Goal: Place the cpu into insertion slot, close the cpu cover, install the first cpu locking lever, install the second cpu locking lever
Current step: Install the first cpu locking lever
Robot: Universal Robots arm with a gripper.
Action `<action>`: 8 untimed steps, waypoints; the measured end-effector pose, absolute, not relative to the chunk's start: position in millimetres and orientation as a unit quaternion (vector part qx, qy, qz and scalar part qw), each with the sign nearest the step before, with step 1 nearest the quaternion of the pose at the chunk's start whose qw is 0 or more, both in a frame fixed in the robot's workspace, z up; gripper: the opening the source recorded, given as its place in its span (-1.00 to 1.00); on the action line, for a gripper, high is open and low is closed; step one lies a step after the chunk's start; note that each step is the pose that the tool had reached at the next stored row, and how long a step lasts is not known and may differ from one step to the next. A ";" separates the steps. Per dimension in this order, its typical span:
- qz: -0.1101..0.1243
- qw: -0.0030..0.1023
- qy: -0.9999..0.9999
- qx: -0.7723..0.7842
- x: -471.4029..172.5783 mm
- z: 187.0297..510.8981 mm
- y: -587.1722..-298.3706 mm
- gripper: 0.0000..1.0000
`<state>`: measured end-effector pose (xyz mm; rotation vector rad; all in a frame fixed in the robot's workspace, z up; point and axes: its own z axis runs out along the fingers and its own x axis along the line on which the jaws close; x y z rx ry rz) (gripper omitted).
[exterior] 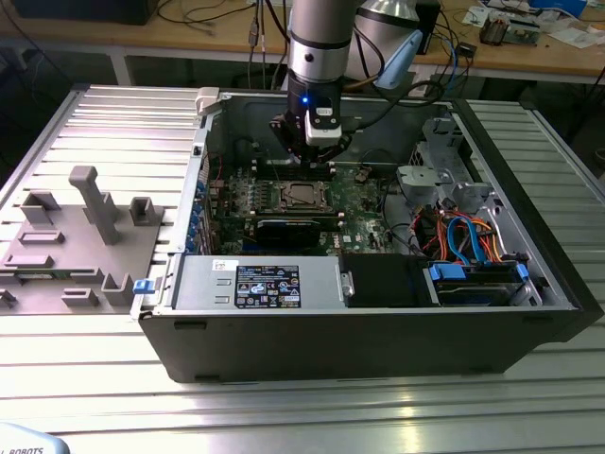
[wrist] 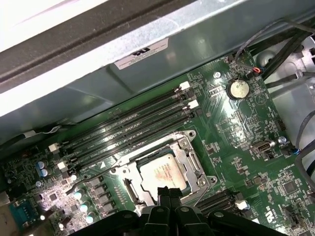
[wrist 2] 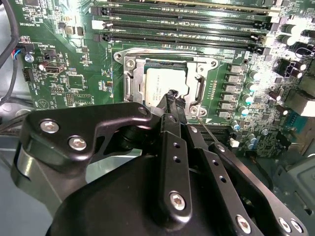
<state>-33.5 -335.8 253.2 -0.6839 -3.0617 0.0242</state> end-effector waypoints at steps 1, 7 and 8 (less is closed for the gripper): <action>0.008 0.002 -0.976 -0.217 -33.4 253.2 -335.7 -0.79; 0.008 0.002 -0.982 -0.188 -33.5 253.2 -335.7 -0.79; 0.008 0.002 -0.982 -0.188 -33.5 253.2 -335.7 -0.79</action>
